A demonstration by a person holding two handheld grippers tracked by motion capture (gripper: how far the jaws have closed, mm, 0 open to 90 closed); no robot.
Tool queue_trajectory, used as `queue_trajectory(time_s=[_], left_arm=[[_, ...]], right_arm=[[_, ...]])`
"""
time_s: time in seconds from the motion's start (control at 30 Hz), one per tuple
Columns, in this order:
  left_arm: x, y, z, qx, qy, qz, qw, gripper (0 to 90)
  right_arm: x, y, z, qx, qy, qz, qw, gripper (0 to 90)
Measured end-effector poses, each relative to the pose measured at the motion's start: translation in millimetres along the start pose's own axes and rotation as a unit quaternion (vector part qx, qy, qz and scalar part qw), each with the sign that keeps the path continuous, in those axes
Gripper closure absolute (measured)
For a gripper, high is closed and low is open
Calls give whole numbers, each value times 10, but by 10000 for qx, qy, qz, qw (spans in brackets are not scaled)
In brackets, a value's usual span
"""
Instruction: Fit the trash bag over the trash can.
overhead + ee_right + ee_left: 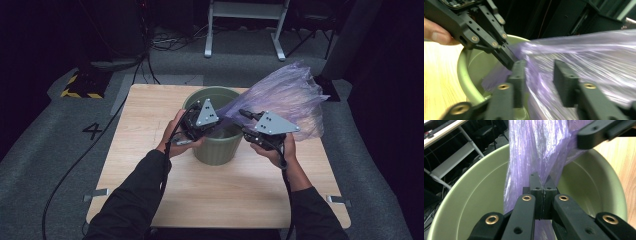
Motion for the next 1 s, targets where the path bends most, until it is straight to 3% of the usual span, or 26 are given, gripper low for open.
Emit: queue_trajectory(time_s=[0.2, 0.27, 0.5, 0.67, 0.87, 0.93, 1.0], left_arm=[[-42, -48, 87, 90, -9, 54, 9999, 895], [-59, -68, 113, 108, -59, 61, 9999, 894], [-105, -153, 212, 168, -160, 33, 9997, 895], [-153, -193, 244, 148, -225, 9, 9996, 895], [-206, -251, 287, 19, -363, 0, 9993, 894], [-228, -261, 304, -8, -365, 22, 9993, 893], [-238, -278, 317, -4, -383, 17, 9993, 889]], right_arm=[[-42, -234, -165, -275, 185, 126, 9994, 396], [-73, -321, -233, -474, 134, 221, 9985, 340], [-209, -584, -374, -801, 153, 452, 9956, 273], [-329, -664, -415, -924, 82, 631, 9937, 256], [-508, -630, -454, -1066, -11, 854, 9906, 334], [-578, -609, -472, -1142, -96, 954, 9888, 481], [-609, -597, -479, -1114, -85, 923, 9894, 619]])
Point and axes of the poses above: each handheld gripper's, and its own axes: y roughly forward along the jaws, x roughly out of its top, z roughly to its left, the point moved 8 cm from there along y, roughly forward along the jaws, and after that the axes turned 14 degrees about -z, right-handed, at the moved point
